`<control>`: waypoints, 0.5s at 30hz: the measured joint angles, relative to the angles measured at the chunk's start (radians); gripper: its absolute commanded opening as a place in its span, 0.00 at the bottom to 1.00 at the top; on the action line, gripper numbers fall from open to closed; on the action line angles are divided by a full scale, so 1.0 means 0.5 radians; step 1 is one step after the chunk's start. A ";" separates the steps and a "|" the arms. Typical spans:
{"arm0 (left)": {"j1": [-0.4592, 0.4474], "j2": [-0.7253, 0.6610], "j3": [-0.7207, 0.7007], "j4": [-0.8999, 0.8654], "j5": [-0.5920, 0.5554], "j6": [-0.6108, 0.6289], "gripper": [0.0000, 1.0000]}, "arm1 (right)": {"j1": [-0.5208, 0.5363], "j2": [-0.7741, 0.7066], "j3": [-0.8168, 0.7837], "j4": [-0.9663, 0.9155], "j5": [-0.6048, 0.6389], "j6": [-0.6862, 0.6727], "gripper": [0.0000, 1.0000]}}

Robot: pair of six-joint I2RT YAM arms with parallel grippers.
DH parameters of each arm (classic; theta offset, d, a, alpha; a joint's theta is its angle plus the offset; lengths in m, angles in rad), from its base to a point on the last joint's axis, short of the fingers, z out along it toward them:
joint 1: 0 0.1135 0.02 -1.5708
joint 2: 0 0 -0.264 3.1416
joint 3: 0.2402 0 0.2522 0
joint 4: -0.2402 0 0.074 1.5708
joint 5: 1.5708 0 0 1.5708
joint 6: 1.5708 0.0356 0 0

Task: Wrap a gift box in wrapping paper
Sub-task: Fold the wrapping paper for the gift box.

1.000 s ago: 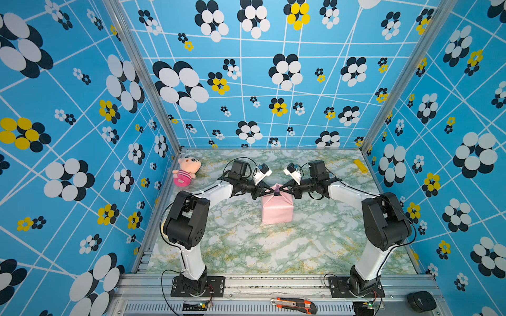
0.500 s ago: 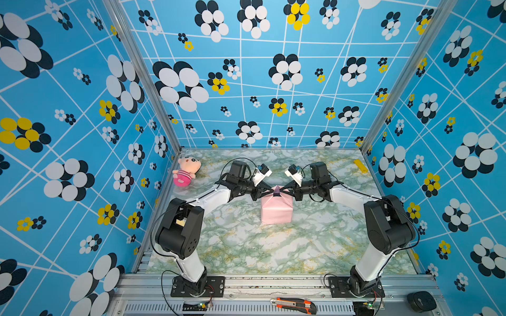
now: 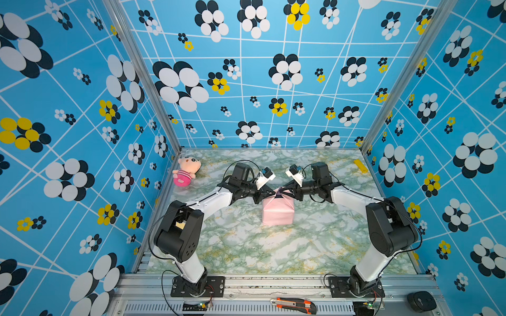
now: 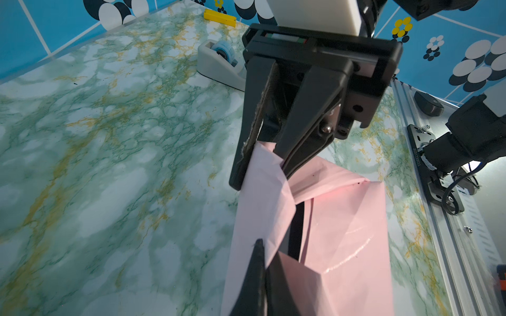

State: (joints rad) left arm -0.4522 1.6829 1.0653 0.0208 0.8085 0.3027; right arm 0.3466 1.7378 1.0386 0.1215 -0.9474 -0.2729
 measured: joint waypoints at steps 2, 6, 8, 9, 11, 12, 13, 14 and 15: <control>0.000 -0.029 -0.016 0.001 -0.028 0.015 0.00 | 0.000 -0.004 0.000 0.006 -0.026 0.009 0.20; -0.006 -0.076 -0.035 -0.004 -0.137 0.036 0.12 | 0.002 -0.061 -0.031 0.022 -0.047 -0.010 0.00; -0.023 -0.083 -0.035 -0.012 -0.218 0.043 0.16 | 0.016 -0.108 -0.070 0.018 -0.047 -0.041 0.00; -0.037 -0.086 -0.040 -0.018 -0.257 0.047 0.20 | 0.030 -0.132 -0.092 0.018 -0.043 -0.074 0.00; -0.065 -0.103 -0.066 -0.016 -0.314 0.043 0.31 | 0.060 -0.168 -0.121 0.010 -0.030 -0.139 0.00; -0.077 -0.118 -0.094 -0.006 -0.336 0.042 0.36 | 0.076 -0.182 -0.128 0.002 -0.025 -0.177 0.00; -0.084 -0.137 -0.121 0.004 -0.349 0.026 0.39 | 0.085 -0.192 -0.132 -0.008 -0.017 -0.212 0.00; -0.090 -0.155 -0.141 0.005 -0.362 0.011 0.42 | 0.090 -0.198 -0.137 -0.013 -0.015 -0.241 0.00; -0.090 -0.179 -0.166 0.012 -0.370 0.002 0.42 | 0.092 -0.201 -0.144 -0.013 -0.014 -0.276 0.00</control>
State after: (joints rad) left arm -0.4973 1.5932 0.9821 0.0269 0.6235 0.3035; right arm 0.3923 1.6371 0.9665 0.1150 -0.9546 -0.4110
